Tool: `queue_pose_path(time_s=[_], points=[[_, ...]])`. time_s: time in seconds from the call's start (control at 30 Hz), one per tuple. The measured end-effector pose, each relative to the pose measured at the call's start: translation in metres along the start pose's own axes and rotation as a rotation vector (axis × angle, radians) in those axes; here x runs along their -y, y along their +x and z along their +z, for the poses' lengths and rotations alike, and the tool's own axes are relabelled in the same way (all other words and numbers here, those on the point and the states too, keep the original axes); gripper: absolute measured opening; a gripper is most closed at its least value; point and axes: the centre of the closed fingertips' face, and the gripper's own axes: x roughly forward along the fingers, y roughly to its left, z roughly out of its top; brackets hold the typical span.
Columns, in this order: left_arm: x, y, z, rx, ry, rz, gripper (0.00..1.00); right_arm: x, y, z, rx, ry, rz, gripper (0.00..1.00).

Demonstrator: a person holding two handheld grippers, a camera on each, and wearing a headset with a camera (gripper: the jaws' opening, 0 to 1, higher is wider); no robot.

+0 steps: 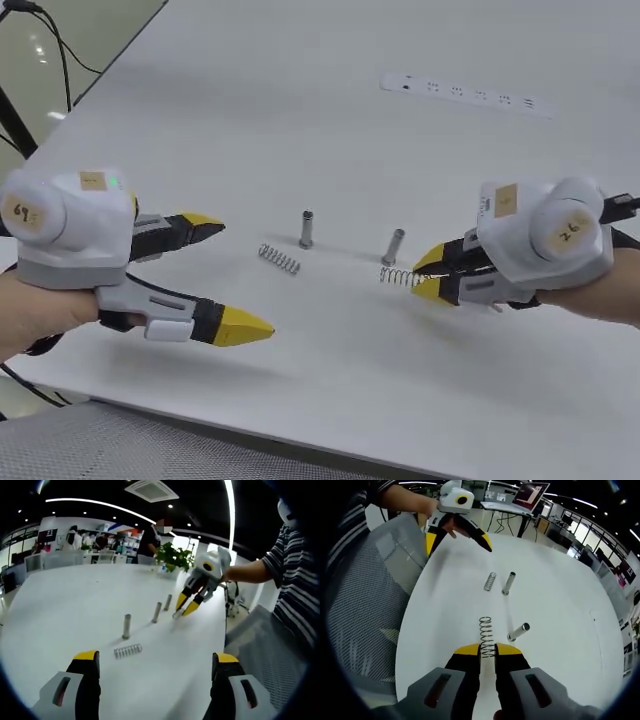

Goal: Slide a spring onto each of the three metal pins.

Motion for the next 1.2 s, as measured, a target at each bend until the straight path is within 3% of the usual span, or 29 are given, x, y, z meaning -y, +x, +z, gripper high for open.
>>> queue_pose_path(time_s=[0.17, 0.47, 0.9, 1.2], points=[[0.011, 0.003, 0.003, 0.005, -0.004, -0.048, 0.74, -0.006, -0.004, 0.005, 0.018, 0.012, -0.006, 0.08], [0.028, 0.017, 0.01, -0.011, 0.033, -0.141, 0.61, -0.013, -0.008, 0.009, 0.024, 0.019, -0.013, 0.08], [0.049, 0.053, 0.028, 0.007, 0.136, -0.242, 0.51, -0.02, -0.015, 0.019, 0.04, 0.033, -0.033, 0.08], [0.064, 0.07, 0.037, 0.035, 0.154, -0.284, 0.44, -0.028, -0.014, 0.024, 0.053, 0.028, -0.036, 0.08]])
